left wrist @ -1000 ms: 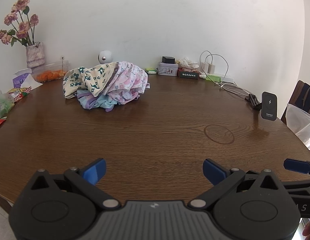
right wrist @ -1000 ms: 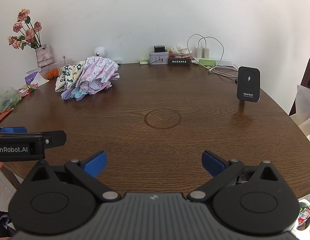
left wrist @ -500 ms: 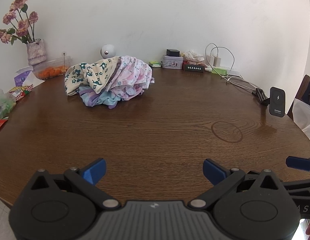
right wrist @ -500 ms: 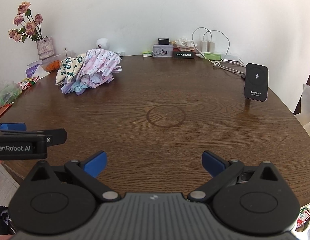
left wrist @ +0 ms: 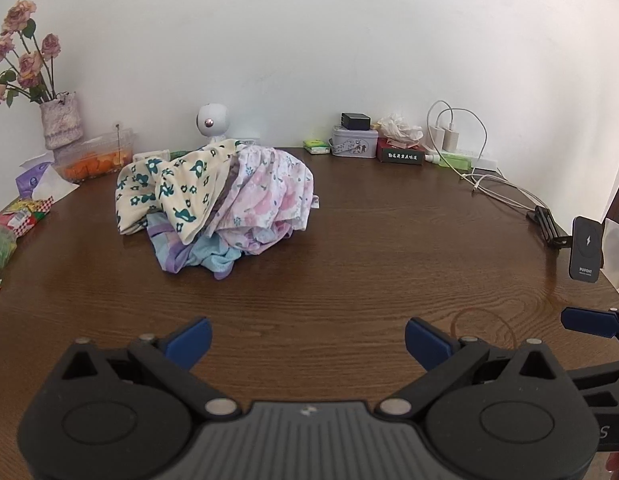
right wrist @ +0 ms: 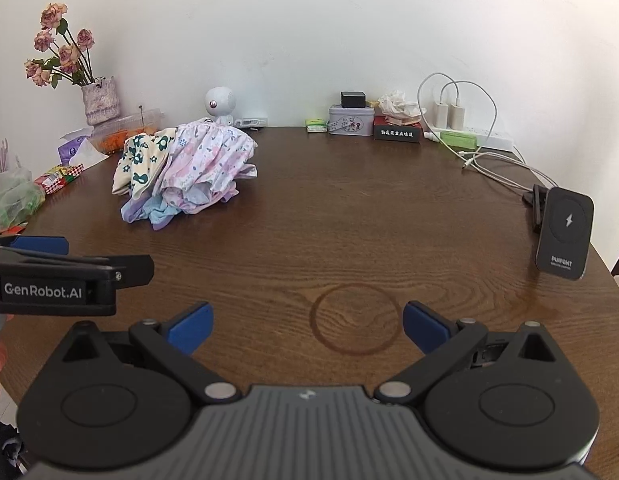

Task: Fold clothes
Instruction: 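Grasp the cream teal-flower shirt with the right gripper and lift it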

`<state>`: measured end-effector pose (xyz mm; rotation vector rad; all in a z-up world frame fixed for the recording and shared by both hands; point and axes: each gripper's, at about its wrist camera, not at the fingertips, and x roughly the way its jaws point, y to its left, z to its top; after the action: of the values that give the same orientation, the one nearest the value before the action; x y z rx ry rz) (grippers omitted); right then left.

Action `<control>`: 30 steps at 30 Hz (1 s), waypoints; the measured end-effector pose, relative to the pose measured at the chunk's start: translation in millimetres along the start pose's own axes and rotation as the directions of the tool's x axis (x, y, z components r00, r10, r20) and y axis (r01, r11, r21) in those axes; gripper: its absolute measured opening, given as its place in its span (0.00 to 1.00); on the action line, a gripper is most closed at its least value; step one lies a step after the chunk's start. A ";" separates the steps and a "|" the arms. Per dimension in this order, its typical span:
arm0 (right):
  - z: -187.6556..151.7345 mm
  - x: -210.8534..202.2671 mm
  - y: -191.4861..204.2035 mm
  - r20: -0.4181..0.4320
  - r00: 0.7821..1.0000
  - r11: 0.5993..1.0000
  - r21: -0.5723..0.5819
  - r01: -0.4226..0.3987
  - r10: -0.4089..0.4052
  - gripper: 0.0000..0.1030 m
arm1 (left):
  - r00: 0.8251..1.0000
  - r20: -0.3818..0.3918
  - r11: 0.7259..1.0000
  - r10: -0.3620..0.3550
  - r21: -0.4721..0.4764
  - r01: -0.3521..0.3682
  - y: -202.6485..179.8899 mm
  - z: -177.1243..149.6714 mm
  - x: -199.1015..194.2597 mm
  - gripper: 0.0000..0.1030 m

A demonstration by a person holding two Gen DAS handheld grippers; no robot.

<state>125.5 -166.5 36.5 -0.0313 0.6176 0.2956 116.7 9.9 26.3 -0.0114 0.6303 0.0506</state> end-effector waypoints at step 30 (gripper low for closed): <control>149.6 181.9 42.2 -0.020 0.994 0.990 -0.092 -0.110 0.108 1.00 | 0.990 0.026 0.991 0.137 -0.004 -0.137 98.1 123.9 156.7 1.00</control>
<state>339.2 -60.7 56.5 -0.0897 0.6207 0.4302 311.1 117.9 34.5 0.0303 0.6044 0.1845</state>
